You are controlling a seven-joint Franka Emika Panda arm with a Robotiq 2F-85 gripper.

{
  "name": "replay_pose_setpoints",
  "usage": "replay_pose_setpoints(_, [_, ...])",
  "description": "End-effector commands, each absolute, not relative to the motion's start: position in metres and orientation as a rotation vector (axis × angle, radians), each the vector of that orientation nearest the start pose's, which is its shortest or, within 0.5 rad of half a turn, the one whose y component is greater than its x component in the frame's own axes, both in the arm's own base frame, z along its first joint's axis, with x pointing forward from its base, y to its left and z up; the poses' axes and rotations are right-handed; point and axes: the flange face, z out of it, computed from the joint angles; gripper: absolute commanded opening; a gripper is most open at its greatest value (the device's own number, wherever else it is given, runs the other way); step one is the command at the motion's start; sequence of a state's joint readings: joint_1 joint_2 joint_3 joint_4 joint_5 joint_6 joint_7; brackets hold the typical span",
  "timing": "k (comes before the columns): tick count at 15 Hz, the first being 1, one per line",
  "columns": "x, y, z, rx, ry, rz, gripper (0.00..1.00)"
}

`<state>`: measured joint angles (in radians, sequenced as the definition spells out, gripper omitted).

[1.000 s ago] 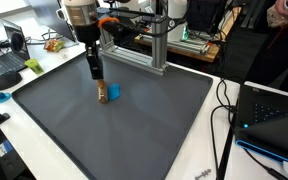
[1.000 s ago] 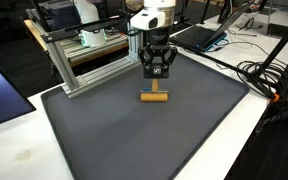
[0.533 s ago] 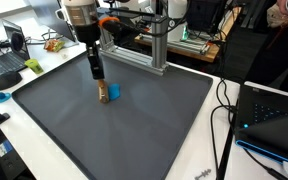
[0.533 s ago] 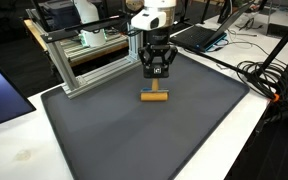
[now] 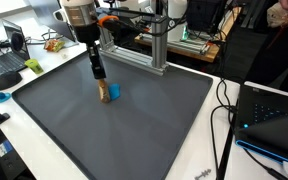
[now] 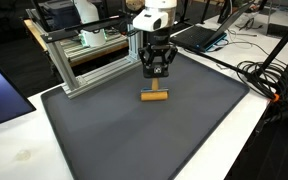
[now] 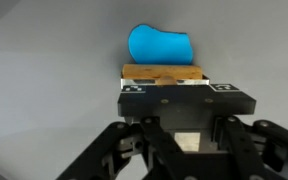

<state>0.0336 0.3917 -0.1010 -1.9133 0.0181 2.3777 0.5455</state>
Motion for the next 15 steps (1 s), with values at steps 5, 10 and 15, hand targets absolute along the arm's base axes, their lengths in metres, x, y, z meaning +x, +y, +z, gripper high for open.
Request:
replay_pose_setpoints(5, [0.623, -0.036, 0.292, -2.962, 1.044, -0.112, 0.22])
replay_pose_setpoints(10, [0.617, -0.034, 0.305, -2.932, 1.074, -0.177, 0.22])
replay_pose_setpoints(15, [0.605, -0.032, 0.314, -2.919, 1.125, -0.220, 0.22])
